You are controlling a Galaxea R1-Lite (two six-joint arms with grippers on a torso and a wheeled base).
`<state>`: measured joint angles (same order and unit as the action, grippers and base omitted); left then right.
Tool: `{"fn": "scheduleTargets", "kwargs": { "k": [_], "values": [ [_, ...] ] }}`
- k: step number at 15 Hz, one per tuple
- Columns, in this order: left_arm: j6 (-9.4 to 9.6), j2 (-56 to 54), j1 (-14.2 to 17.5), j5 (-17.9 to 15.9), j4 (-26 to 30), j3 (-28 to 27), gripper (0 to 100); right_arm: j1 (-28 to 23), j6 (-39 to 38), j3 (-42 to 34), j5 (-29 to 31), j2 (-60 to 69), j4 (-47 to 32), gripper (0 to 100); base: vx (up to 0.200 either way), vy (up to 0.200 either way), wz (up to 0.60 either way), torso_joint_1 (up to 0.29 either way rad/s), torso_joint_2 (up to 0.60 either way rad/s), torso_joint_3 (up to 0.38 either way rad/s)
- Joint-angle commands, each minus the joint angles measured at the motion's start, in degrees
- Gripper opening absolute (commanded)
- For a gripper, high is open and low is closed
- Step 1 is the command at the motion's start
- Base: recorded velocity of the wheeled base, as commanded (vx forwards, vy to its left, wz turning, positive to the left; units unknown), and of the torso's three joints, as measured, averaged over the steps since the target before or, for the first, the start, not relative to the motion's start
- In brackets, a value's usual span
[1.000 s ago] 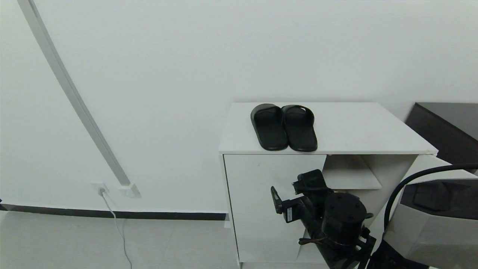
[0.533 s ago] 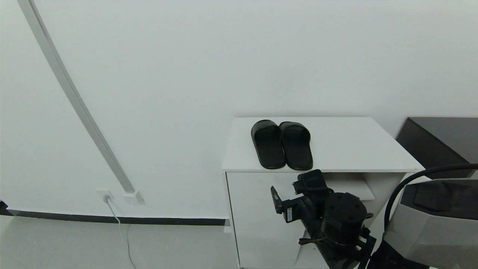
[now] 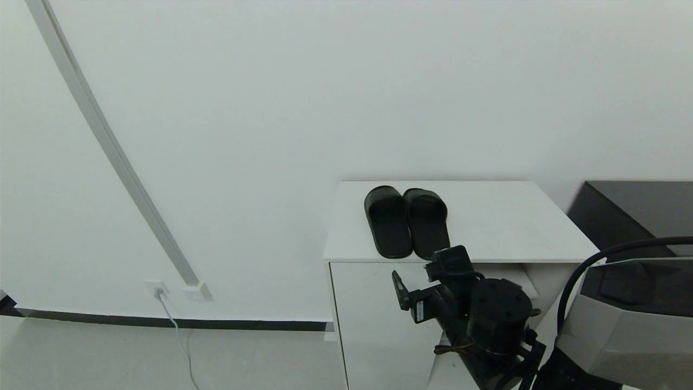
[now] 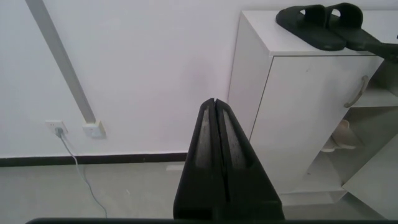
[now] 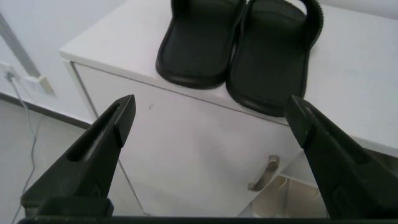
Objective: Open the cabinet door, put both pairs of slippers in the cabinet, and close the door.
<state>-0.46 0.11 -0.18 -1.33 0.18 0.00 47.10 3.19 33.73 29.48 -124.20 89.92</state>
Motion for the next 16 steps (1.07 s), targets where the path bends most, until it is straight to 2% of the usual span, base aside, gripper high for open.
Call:
{"fn": "scheduleTargets", "kwargs": {
  "k": [1, 3, 4, 8, 10, 11, 14, 16],
  "values": [
    [0.02, -0.02, 0.01, 0.01, -0.01, 0.0, 0, -0.52, 0.15, 0.02, -0.3, -0.08, 0.08, 100, 0.0, 0.0, 0.0, 0.0, 0.0, 0.0],
    [-0.06, -0.02, 0.01, 0.01, -0.01, 0.0, 0, -1.14, 2.17, 1.25, -0.3, 1.24, 0.08, 100, 0.0, 0.0, 0.0, 0.0, 0.0, 0.0],
    [-0.15, -0.02, 0.01, 0.1, -0.01, -0.09, 0, -1.58, 2.17, 4.59, -0.3, 2.12, -2.99, 100, 0.0, 0.0, 0.0, 0.0, 0.0, 0.0],
    [0.02, -0.02, 0.01, 0.1, -0.01, 0.0, 0, -3.42, -1.44, 17.68, 0.41, 7.92, -27.87, 100, 0.0, 0.0, 0.0, 0.0, 0.0, 0.0],
    [0.02, -0.02, 0.01, 0.1, -0.01, 0.0, 0, -3.42, -3.19, 21.55, 0.76, 10.2, -37.71, 100, 0.0, 0.0, 0.0, 0.0, 0.0, 0.0],
    [0.02, -0.02, 0.01, 0.1, -0.01, 0.0, 0, -3.33, -6.09, 24.54, 1.99, 11.08, -44.3, 100, 0.0, 0.0, 0.0, 0.0, 0.0, 0.0],
    [0.29, -0.02, 0.01, 0.1, -0.01, 0.0, 0, -2.19, -13.21, 29.81, 6.38, 12.66, -56.34, 100, 0.0, 0.0, 0.0, 0.0, 0.0, 0.0],
    [0.29, -0.02, 0.01, 0.1, -0.01, 0.0, 0, -1.23, -15.23, 29.64, 6.38, 13.54, -59.6, 100, 0.0, 0.0, 0.0, 0.0, 0.0, 0.0]
  ]
}}
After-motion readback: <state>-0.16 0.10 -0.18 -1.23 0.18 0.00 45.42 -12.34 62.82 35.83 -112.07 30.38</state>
